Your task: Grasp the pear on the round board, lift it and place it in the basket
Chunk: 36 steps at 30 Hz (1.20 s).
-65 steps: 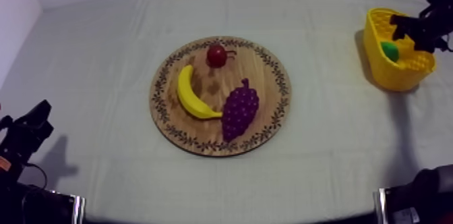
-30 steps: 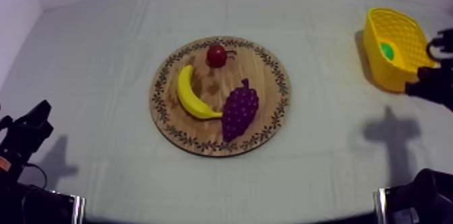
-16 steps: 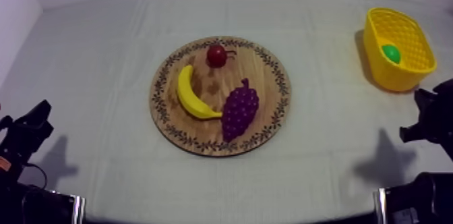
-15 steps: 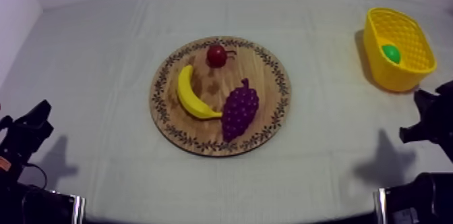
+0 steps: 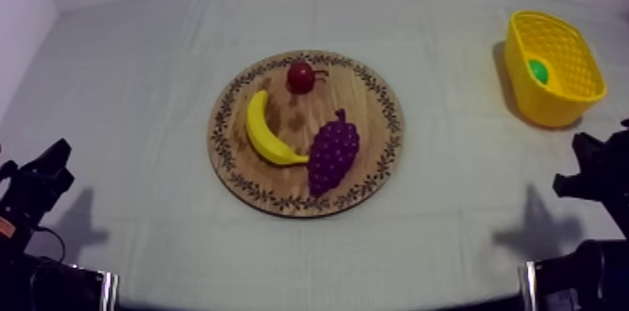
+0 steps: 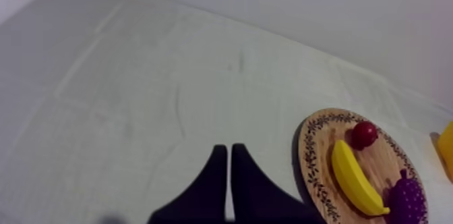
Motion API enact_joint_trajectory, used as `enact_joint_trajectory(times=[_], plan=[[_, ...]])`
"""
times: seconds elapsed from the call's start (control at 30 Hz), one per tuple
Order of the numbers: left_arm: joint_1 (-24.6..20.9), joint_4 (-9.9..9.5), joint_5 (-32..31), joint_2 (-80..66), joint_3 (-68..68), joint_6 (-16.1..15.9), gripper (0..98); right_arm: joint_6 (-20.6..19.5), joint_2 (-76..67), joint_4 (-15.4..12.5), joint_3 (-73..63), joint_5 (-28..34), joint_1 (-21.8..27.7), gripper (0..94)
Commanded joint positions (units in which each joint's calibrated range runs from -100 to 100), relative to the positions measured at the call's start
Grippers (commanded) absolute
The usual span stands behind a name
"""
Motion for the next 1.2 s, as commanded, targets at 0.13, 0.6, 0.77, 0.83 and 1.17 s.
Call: enact_joint_trajectory(times=[0.13, 0.6, 0.77, 0.83, 1.17], plan=[[0.01, -0.02, 0.01, 0.00, 0.02, 0.05, 0.1, -2.64, -0.07, -0.09, 1.75, -4.49, 0.81, 0.3], [0.01, -0.02, 0.01, 0.00, 0.02, 0.06, 0.1, -0.74, -0.08, -0.10, 1.99, -5.00, 0.91, 0.3], [0.01, -0.02, 0.01, 0.00, 0.02, 0.06, 0.1, -0.67, -0.08, -0.10, 1.99, -5.00, 0.91, 0.3], [0.01, -0.02, 0.01, 0.00, 0.02, 0.06, 0.1, -0.66, -0.08, -0.10, 1.99, -5.00, 0.91, 0.3], [0.01, -0.02, 0.01, 0.00, 0.02, 0.06, 0.1, -0.64, -0.08, -0.10, 1.99, -5.00, 0.91, 0.3]])
